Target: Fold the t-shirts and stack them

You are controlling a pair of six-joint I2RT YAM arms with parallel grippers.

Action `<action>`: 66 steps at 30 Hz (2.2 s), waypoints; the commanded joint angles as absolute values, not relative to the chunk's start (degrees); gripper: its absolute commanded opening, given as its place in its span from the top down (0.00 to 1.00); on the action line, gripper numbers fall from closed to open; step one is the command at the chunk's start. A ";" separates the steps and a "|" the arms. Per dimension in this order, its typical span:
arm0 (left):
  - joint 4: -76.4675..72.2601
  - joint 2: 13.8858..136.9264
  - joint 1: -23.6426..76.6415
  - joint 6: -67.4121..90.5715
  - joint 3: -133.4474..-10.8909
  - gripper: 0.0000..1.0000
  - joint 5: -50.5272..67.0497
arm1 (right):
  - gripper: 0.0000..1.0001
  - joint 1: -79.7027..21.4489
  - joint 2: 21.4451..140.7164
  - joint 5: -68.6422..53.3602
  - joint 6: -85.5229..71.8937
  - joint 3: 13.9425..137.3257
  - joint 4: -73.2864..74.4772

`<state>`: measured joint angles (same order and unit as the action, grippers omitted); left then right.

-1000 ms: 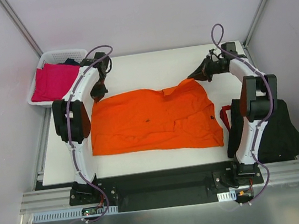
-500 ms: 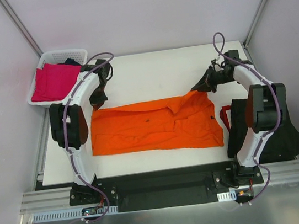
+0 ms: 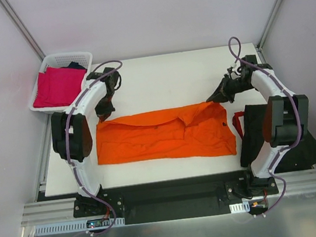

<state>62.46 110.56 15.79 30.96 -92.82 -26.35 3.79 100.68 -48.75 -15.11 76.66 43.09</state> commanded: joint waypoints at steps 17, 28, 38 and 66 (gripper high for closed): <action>63.81 106.70 16.35 35.24 -83.50 1.00 -24.70 | 0.99 5.27 90.53 -38.15 -8.62 71.81 57.83; 62.93 108.72 16.35 35.33 -83.85 1.00 -22.94 | 0.99 6.94 91.84 -36.74 -6.86 69.79 57.57; 63.02 109.69 16.26 34.54 -83.50 1.00 -23.29 | 0.99 7.03 92.63 -36.30 -6.42 67.24 57.30; 63.63 109.07 16.35 36.83 -78.75 0.21 -24.61 | 0.59 7.03 91.68 -37.62 -3.07 65.47 56.25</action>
